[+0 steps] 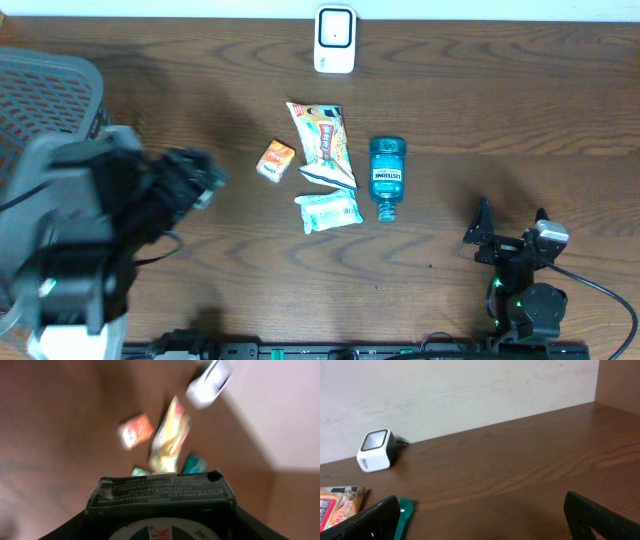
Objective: Scan the item barcode
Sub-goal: 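Carry a round green mint tin from the basket and set it on the table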
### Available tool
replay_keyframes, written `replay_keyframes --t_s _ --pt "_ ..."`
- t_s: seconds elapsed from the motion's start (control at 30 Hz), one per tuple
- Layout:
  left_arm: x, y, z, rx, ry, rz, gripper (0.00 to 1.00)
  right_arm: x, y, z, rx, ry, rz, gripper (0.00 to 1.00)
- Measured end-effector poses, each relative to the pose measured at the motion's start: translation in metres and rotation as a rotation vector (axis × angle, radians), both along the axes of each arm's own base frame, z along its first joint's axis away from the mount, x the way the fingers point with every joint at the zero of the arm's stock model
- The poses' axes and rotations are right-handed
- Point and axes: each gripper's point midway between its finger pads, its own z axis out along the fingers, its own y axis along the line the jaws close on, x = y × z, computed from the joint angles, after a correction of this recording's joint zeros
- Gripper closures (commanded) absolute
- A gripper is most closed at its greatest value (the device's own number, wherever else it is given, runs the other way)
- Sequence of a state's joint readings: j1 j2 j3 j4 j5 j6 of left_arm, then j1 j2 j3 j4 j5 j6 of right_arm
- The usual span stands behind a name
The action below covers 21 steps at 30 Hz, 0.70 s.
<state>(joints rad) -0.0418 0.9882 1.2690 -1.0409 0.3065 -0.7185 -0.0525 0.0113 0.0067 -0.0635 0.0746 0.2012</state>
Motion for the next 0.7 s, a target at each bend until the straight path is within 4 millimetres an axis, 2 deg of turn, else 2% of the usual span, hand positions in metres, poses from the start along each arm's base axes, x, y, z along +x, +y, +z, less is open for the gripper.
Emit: replay_keyframes --t_s 0.13,0.3,0.43,0.57,0.6,0.7 --pt "-0.001 -0.025 -0.071 0.110 0.211 -0.109 0.34 0.000 0.000 0.000 0.000 0.000 0.000 0.01" --pt "-0.007 -0.039 -0.147 0.252 0.430 -0.185 0.34 0.000 0.000 0.000 0.000 0.000 0.000 0.01" --pt "0.004 -0.055 -0.194 0.314 0.509 -0.230 0.34 0.000 0.000 0.000 0.000 0.000 0.000 0.01" --pt "0.024 -0.075 -0.226 0.334 0.509 -0.257 0.33 0.000 0.000 0.000 0.000 0.000 0.000 0.01" --pt "0.027 -0.078 -0.234 0.336 0.513 -0.260 0.32 0.000 0.000 0.000 0.000 0.000 0.000 0.01" --pt "0.029 -0.083 -0.252 0.340 0.546 -0.247 0.06 0.000 0.000 0.000 0.000 0.000 0.000 0.01"
